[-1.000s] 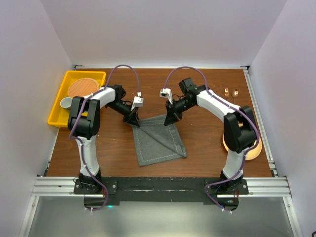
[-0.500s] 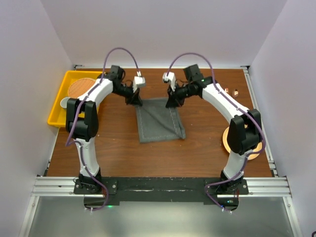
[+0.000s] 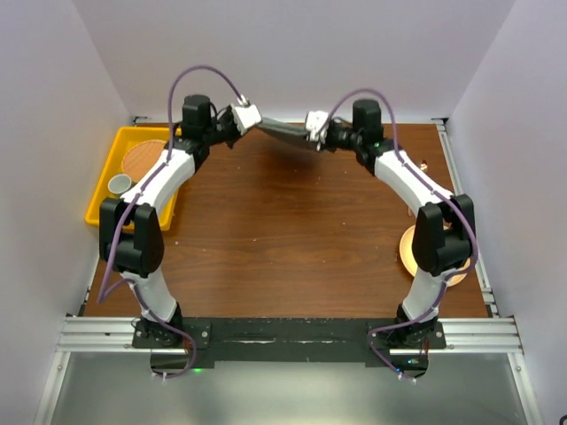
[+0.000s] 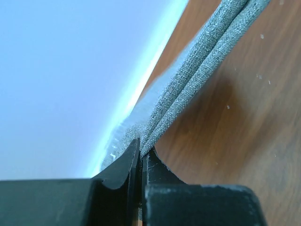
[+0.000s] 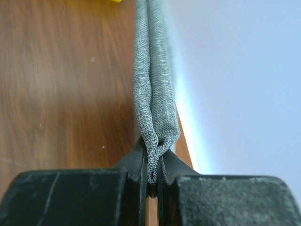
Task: Fold the napkin into a case and place the utensils inside
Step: Turn over the upper triangle folded napkin at the center of the board.
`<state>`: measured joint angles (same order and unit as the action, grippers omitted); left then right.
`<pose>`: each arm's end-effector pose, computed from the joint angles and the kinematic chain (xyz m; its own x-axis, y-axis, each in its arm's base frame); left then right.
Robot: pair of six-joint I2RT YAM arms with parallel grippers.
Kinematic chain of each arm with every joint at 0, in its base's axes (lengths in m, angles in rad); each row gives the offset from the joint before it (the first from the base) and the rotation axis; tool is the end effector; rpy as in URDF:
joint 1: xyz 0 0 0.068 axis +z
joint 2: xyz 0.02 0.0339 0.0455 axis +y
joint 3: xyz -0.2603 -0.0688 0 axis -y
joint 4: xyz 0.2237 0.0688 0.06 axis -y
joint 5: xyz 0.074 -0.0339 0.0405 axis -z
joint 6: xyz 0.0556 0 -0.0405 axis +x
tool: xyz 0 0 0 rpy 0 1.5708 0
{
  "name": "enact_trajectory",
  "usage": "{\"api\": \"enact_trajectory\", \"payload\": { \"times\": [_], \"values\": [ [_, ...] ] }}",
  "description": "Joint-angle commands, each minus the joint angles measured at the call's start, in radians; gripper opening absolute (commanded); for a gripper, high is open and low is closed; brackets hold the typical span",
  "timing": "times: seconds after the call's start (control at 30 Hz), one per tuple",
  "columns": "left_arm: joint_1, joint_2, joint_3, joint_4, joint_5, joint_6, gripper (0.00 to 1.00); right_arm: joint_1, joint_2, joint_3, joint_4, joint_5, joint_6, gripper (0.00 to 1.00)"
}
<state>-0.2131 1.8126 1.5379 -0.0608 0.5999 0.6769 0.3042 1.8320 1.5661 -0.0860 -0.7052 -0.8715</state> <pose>0.4108 -0.1210 0.3238 0.1849 0.4890 -0.8525 0.7438 0.4974 0.4466 0.3976 0.1626 0.3240 0.4071 -0.4830 -0.7752 -0.7722 0.2713 -0.5746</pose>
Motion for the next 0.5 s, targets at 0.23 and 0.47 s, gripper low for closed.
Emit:
{"api": "enact_trajectory", "payload": {
  "times": [0.23,0.47],
  "values": [
    [-0.083,-0.217,-0.580,0.113,-0.173,0.273,0.00,0.065,-0.117,-0.567,0.163,-0.115,-0.689,0.00],
    [-0.108,-0.309,-0.706,0.062,-0.172,0.253,0.00,0.114,-0.177,-0.678,-0.061,-0.091,-0.902,0.00]
  ]
}}
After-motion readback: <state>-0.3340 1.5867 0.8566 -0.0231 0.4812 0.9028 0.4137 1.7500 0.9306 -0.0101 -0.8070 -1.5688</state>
